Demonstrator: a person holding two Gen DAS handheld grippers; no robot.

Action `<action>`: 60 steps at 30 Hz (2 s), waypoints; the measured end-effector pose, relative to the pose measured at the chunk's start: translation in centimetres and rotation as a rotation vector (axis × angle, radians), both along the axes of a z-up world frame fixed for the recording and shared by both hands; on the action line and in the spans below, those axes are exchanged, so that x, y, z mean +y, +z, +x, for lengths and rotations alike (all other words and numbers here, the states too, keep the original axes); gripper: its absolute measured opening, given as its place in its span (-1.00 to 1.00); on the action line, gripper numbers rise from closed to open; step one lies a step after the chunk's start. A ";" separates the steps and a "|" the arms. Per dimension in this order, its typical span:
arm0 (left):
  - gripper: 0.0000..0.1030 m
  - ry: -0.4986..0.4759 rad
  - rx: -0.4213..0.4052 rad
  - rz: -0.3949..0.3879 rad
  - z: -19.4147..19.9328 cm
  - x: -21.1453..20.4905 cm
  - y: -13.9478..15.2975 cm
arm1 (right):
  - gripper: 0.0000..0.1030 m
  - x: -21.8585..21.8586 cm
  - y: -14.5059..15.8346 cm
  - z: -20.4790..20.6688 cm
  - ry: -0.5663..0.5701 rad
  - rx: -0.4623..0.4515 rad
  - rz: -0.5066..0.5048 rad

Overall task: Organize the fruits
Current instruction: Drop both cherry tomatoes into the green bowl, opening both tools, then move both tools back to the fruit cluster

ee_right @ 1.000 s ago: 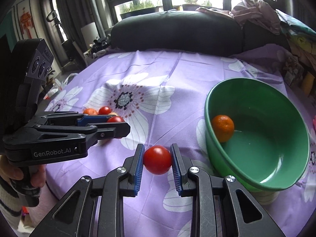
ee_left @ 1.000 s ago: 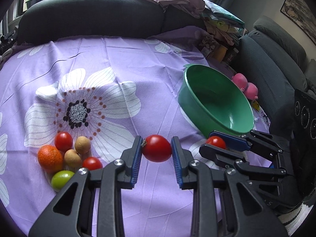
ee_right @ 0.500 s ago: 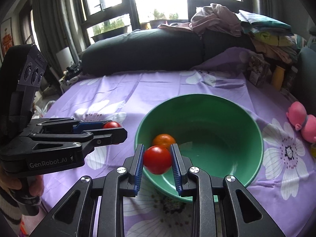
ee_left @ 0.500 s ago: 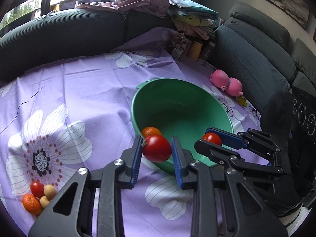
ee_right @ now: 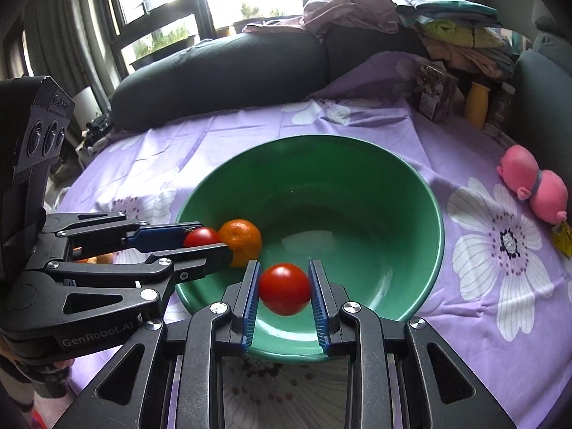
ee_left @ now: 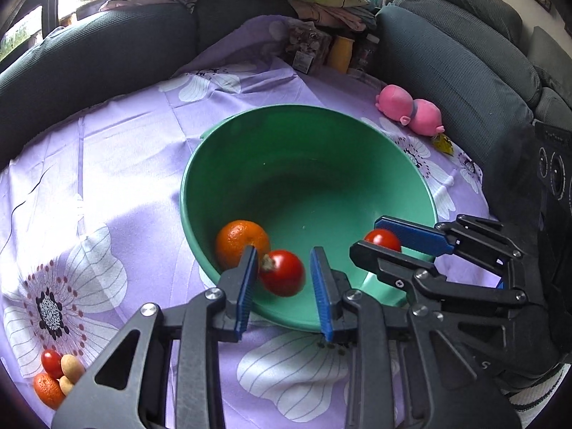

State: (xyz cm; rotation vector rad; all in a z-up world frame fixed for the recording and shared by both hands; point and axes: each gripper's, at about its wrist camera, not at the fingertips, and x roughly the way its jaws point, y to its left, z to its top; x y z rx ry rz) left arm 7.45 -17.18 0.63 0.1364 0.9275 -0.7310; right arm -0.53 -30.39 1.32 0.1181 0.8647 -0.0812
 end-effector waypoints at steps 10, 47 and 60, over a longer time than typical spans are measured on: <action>0.47 0.088 -0.024 -0.101 -0.4 3.6 2.6 | -0.44 -1.9 1.8 -1.4 -0.066 -0.055 0.033; 0.96 0.615 -0.079 -0.020 -9.5 27.0 -1.1 | -0.35 14.8 -1.7 -0.3 0.423 0.083 0.038; 0.85 0.484 -0.048 -0.075 -8.3 26.3 -1.2 | -0.35 18.8 -4.1 2.4 0.520 0.146 0.094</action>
